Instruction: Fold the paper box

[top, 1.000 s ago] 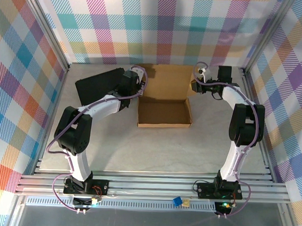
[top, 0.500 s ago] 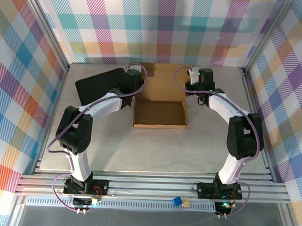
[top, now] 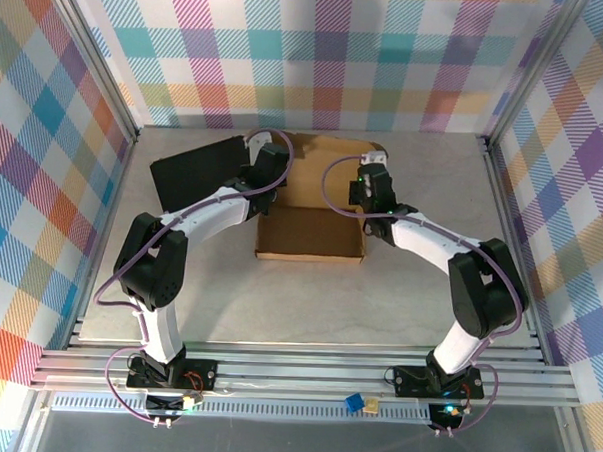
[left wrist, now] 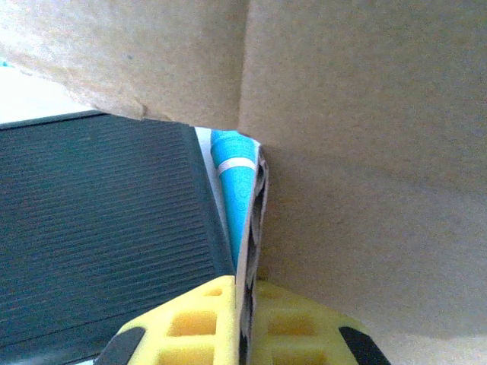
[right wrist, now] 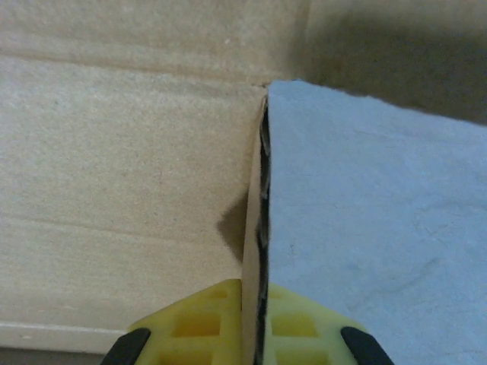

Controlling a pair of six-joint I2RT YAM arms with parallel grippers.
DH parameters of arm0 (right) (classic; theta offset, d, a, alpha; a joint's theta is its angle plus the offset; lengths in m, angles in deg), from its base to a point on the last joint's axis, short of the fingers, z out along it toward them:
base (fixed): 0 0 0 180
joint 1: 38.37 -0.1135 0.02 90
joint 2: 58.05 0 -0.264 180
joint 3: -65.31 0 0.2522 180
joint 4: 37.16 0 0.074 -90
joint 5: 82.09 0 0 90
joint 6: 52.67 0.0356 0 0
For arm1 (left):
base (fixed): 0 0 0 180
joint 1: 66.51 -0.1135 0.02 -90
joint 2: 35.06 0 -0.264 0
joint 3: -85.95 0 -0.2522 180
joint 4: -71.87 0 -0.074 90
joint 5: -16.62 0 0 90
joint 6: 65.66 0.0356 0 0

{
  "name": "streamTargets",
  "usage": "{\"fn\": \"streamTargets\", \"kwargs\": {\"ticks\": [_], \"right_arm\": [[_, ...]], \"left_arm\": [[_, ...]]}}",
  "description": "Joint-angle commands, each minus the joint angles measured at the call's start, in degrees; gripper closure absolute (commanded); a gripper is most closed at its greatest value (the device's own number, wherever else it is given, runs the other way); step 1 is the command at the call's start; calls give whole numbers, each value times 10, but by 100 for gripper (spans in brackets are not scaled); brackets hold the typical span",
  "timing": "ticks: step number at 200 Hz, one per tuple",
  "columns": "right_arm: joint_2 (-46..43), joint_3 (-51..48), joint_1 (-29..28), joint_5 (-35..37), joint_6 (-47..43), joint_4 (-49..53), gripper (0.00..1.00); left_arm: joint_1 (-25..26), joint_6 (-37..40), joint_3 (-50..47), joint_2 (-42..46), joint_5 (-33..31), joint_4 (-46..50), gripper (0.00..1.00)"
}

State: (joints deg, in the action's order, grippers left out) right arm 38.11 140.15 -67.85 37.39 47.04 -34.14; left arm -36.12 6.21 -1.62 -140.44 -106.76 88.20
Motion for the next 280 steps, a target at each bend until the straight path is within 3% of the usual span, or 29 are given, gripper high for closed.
{"fn": "streamTargets", "kwargs": {"ticks": [1,53,86,122,130,146,162,182,201,239,260,280], "right_arm": [[-16,-5,-27,68,23,-46,100],[-2,41,-48,170,96,66,100],[-10,49,-55,179,165,137,100],[-32,80,-55,142,244,280,83],[-42,81,-54,123,246,293,80],[-69,84,-45,56,235,304,57],[-104,99,-23,-19,217,340,42],[-141,142,22,-158,179,407,32],[-177,187,67,-273,143,459,27],[-211,261,204,-320,163,510,20],[-154,297,284,-375,224,490,24],[-38,377,326,-457,279,495,27]], "left_arm": [[16,-47,3,2,-3,-7,100],[25,-45,-25,13,-7,-30,100],[31,-17,-77,26,-18,-100,100],[33,27,-134,42,-9,-178,100],[34,38,-149,47,-6,-204,100],[34,71,-184,57,9,-264,100],[33,99,-196,62,19,-287,100],[33,130,-208,58,41,-319,100],[32,147,-209,52,58,-332,100],[31,160,-207,48,73,-344,100],[30,164,-209,53,89,-342,100],[30,173,-216,66,115,-341,100]]}}
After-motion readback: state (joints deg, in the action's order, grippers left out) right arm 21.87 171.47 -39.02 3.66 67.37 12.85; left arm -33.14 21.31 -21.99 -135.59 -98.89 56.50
